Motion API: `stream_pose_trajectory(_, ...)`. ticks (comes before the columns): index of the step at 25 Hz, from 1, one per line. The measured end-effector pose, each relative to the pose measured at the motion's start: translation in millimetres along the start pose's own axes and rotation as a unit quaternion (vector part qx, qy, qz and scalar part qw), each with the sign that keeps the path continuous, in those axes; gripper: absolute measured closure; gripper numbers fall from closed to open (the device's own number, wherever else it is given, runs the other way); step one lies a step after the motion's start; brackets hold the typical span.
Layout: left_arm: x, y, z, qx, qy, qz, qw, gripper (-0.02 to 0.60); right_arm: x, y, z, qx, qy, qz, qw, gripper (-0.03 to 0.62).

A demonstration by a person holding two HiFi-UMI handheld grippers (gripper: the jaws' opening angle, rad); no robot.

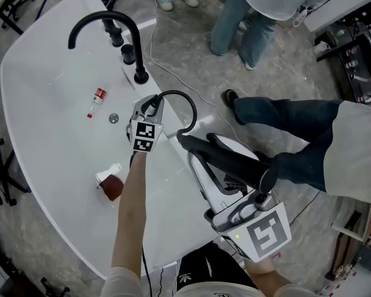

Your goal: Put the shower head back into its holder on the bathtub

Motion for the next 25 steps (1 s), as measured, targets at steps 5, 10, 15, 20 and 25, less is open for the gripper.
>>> stream_pose_trajectory(5,4,2,0,0.015,-0.012,-0.001,0.9998,0.487,-4,-1,0,-0.01,-0.003,0.008,1.0,0.453)
stream_pose_trajectory(10,27,0,8,0.0,-0.011,0.015,0.9998,0.457,-6,-9,-3,-0.006,-0.007,0.019,1.0,0.453)
stream_pose_trajectory(15,50,8,36,-0.029,0.019,0.015,0.9993,0.457,-5,-34,-10,0.017,-0.008,0.05,0.999,0.453)
stream_pose_trajectory(20,76,3,86,-0.052,0.078,0.01,0.9956,0.445,4,-61,-19,0.034,-0.016,0.077,0.996,0.453)
stream_pose_trajectory(25,82,-51,121,-0.09,0.097,0.049,0.99,0.444,22,-88,-35,0.048,-0.032,0.101,0.993,0.453)
Point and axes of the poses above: the fingertips, and each gripper's own axes: x backward along the fingers, z to its right, y out of its underside, the point moved 5 cm from there along x, backward along the fingers, and after that the axes turned 3 degrees about -z, right-handed, at the moved point
